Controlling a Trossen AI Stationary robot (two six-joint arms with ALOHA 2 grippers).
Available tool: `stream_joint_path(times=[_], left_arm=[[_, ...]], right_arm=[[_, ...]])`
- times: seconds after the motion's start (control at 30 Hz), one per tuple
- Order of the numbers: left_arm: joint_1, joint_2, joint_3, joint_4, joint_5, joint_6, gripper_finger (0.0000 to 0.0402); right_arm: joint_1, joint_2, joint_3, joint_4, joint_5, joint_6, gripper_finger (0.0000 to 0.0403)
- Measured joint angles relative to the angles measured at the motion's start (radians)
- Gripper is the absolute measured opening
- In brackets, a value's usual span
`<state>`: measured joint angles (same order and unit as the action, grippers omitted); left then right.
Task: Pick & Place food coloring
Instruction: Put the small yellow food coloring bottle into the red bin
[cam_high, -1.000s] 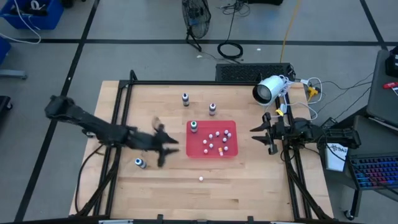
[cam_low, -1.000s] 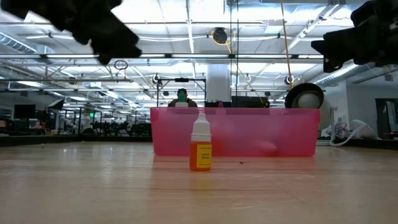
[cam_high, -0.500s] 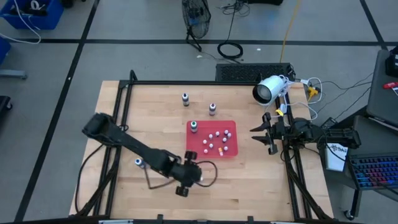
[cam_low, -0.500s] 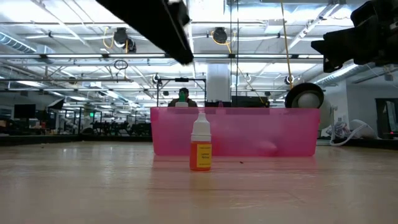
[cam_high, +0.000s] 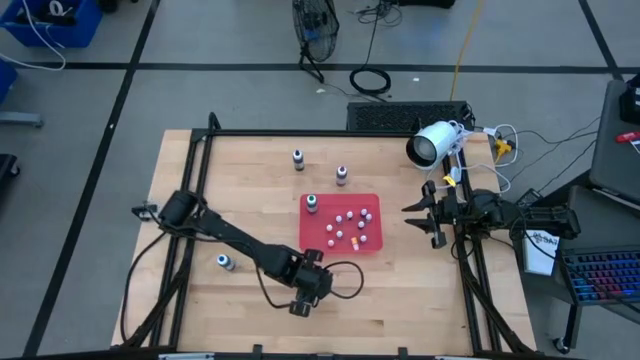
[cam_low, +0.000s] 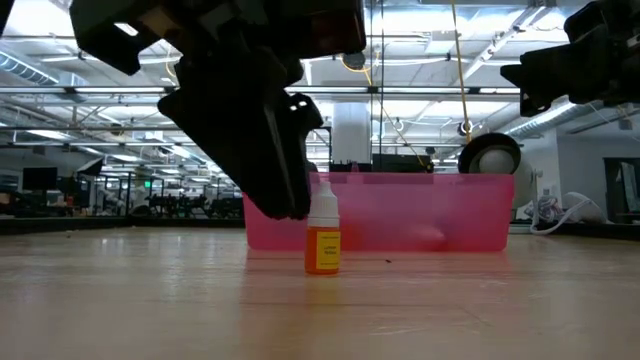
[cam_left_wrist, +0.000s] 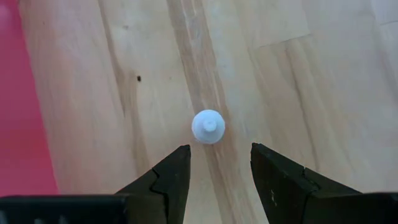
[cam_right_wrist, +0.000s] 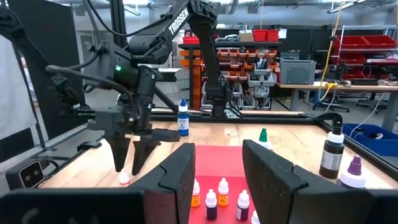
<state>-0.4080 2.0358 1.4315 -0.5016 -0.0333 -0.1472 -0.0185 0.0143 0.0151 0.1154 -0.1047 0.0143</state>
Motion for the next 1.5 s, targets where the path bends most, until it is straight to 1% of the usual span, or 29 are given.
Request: stream_joint_path(times=[0.13, 0.3, 0.5, 0.87, 1.1, 1.5], left_arm=[[-0.001, 0.005, 0.0, 0.006, -0.001, -0.001, 0.017], [0.003, 0.005, 0.0, 0.032, -0.027, 0.014, 0.017], [0.026, 0.017, 0.0, 0.041, -0.018, 0.015, 0.017], [0.053, 0.015, 0.0, 0.05, 0.035, 0.008, 0.017], [0.053, 0.015, 0.0, 0.051, 0.041, -0.016, 0.017], [0.053, 0.033, -0.001, 0.054, 0.033, -0.008, 0.017]], right_arm=[[0.0, 0.0, 0.0, 0.0, 0.0, 0.0, 0.0125], [0.0, 0.0, 0.0, 0.0, 0.0, 0.0, 0.0125], [0.0, 0.0, 0.0, 0.0, 0.0, 0.0, 0.0125], [0.0, 0.0, 0.0, 0.0, 0.0, 0.0, 0.0125], [0.0, 0.0, 0.0, 0.0, 0.0, 0.0, 0.0125], [0.0, 0.0, 0.0, 0.0, 0.0, 0.0, 0.0125]])
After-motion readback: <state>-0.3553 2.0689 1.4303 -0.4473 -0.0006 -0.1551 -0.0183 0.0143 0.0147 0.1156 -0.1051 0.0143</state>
